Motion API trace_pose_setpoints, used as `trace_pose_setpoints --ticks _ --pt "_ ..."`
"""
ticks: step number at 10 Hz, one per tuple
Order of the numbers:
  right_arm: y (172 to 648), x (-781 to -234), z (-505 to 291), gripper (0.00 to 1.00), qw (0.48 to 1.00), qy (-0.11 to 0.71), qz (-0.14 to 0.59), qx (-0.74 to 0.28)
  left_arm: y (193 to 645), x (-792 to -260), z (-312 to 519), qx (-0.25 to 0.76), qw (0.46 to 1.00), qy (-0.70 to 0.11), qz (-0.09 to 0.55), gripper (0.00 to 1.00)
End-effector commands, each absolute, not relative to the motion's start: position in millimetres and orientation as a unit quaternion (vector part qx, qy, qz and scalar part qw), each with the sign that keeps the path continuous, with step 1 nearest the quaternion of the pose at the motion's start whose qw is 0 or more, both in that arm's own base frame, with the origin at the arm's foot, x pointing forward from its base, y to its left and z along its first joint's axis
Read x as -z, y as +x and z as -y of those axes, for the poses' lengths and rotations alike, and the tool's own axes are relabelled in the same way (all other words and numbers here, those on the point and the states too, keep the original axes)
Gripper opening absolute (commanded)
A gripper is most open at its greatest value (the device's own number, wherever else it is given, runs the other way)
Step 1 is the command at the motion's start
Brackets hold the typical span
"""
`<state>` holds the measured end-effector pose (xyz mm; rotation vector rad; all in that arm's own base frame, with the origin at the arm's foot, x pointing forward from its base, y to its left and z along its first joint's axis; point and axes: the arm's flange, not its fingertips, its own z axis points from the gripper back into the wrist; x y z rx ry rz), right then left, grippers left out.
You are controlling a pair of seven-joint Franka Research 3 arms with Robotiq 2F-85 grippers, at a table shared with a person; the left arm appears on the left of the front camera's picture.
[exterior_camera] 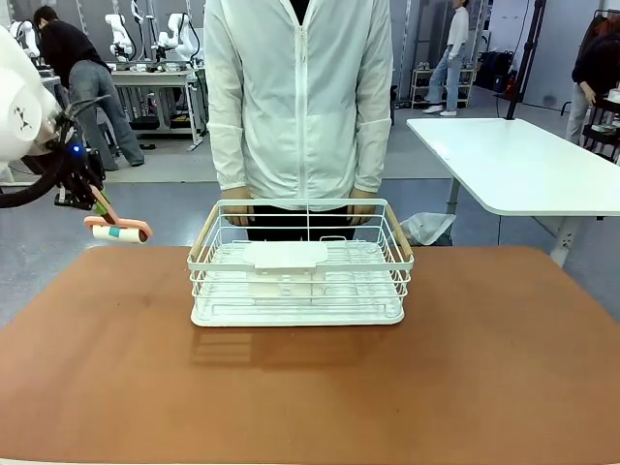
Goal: Clean the table.
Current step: Place the Lint Roller down when the Dish drying rack is positioned in the middle of the table.
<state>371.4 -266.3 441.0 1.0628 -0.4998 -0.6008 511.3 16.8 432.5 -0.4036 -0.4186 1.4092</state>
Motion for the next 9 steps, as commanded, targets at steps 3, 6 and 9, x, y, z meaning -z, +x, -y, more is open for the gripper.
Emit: trace_pose_setpoints --ticks 3,6,9 --pt "371.9 -442.7 266.4 1.00 0.786 0.499 0.241 0.275 522.3 -409.0 -26.5 -0.624 0.732 -0.198 0.187 0.21" --pt "371.9 -442.7 266.4 1.00 0.786 0.499 0.241 0.275 528.0 -392.5 -25.1 -0.623 0.735 -0.206 0.171 0.21" --pt "371.9 -442.7 266.4 1.00 0.786 0.499 0.241 0.275 533.5 -366.6 -26.8 -0.619 0.739 -0.202 0.170 0.21"
